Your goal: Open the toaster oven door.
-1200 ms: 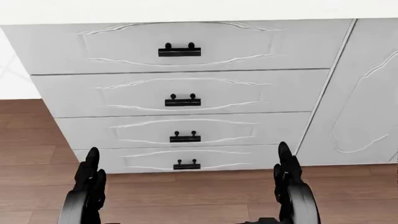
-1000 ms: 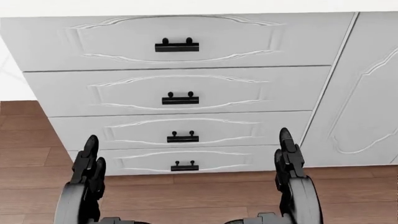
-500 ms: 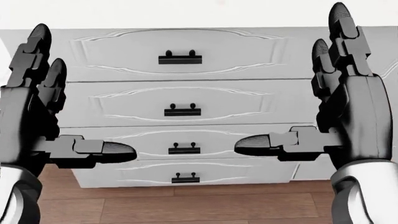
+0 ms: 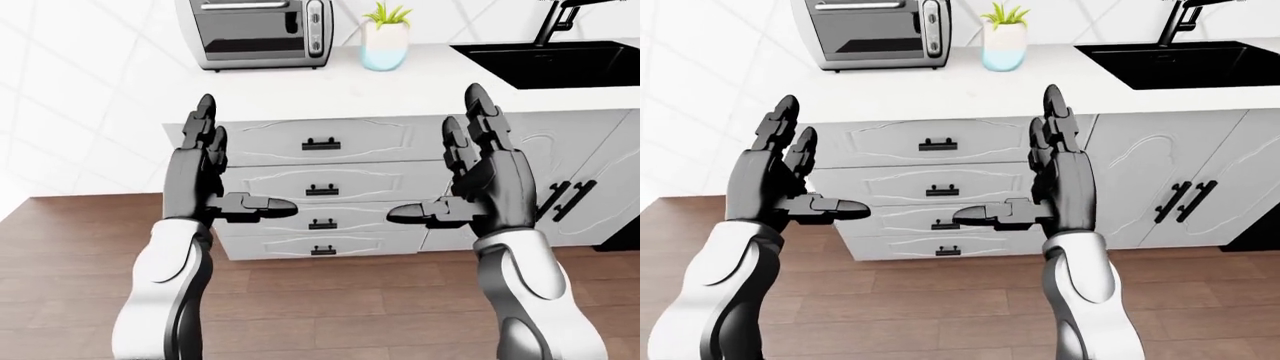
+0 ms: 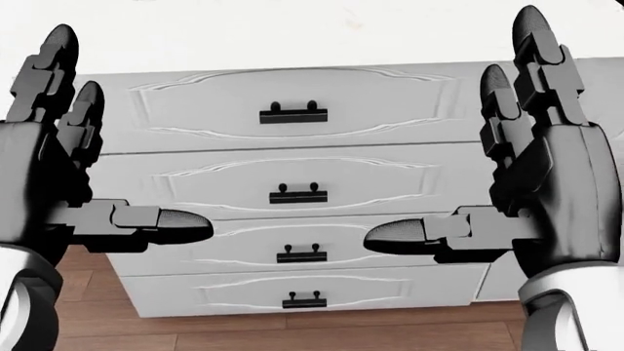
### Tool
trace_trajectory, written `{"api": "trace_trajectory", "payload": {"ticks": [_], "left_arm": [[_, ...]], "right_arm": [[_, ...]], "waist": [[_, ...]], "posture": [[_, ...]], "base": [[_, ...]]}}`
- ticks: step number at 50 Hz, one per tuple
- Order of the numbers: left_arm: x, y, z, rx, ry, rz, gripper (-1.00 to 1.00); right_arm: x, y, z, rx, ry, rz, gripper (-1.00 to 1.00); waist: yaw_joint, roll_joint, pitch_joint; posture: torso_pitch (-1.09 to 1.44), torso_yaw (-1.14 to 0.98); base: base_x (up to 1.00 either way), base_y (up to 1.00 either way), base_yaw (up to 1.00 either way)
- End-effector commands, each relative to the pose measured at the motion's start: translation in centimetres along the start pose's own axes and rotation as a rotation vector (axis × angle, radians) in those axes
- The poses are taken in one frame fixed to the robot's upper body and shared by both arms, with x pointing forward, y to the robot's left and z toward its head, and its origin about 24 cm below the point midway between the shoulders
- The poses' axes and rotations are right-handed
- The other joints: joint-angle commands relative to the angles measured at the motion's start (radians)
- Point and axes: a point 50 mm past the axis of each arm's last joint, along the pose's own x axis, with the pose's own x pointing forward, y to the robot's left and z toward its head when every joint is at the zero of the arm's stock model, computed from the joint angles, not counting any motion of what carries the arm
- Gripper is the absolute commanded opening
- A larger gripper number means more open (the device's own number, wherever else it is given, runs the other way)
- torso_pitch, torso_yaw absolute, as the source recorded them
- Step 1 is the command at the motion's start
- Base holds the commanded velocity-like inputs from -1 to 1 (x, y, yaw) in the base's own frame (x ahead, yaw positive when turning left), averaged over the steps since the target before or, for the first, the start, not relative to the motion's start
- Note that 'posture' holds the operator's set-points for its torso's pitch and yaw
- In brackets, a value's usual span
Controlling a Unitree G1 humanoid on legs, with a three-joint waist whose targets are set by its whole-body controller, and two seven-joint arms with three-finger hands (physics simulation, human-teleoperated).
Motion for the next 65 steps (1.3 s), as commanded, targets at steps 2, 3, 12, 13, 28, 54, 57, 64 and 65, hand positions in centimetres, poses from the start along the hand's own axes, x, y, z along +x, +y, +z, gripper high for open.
{"api": "trace_trajectory", "payload": {"ticks": [2,3,12,13,28,54,57,64,65], "left_arm": [[-0.1,-0.2,1.0,0.006,-0.066,-0.001,1.00],[-0.1,-0.2,0.9,0.006,-0.065,-0.002,1.00],[0.0,-0.1,1.4,0.010,-0.071,0.000,1.00],[0.0,-0.1,1.5,0.009,-0.072,0.000,1.00],[-0.1,-0.2,1.2,0.012,-0.067,-0.003,1.00],[-0.2,-0.1,1.1,0.014,-0.066,-0.001,1.00],[-0.1,0.0,0.9,0.014,-0.065,-0.001,1.00],[-0.1,-0.1,1.0,0.013,-0.066,-0.003,1.00],[-0.1,-0.1,1.1,0.014,-0.066,-0.003,1.00]], "right_arm": [[-0.1,0.2,0.7,-0.011,-0.050,0.018,1.00],[-0.1,0.2,0.6,-0.013,-0.050,0.019,1.00],[0.1,0.3,0.5,-0.013,-0.044,0.027,1.00],[0.1,0.3,0.5,-0.013,-0.041,0.030,1.00],[-0.1,0.2,-0.4,0.034,-0.018,0.039,1.00],[-0.4,0.5,0.0,0.100,-0.034,0.055,1.00],[-0.3,0.4,-0.2,0.094,-0.036,0.050,1.00],[-0.3,-0.1,0.3,0.100,-0.057,0.030,1.00],[-0.4,-0.1,0.4,0.101,-0.060,0.032,1.00]], "waist": [[-0.005,0.010,-0.002],[0.006,0.005,-0.008],[0.035,-0.085,-0.026],[0.037,-0.109,-0.032],[-0.017,0.000,-0.042],[0.009,0.009,-0.053],[0.018,-0.036,-0.040],[0.029,-0.128,-0.032],[0.029,-0.096,-0.032]], "posture": [[0.00,0.00],[0.00,0.00],[0.00,0.00],[0.00,0.00],[0.00,0.00],[0.00,0.00],[0.00,0.00],[0.00,0.00],[0.00,0.00]], "base": [[0.48,0.00,0.00],[0.48,0.00,0.00],[0.49,0.00,0.00],[0.49,0.00,0.00],[0.49,0.00,0.00],[0.18,0.04,0.24],[0.00,0.32,0.20],[0.00,0.00,0.00],[0.00,0.00,0.00]]}}
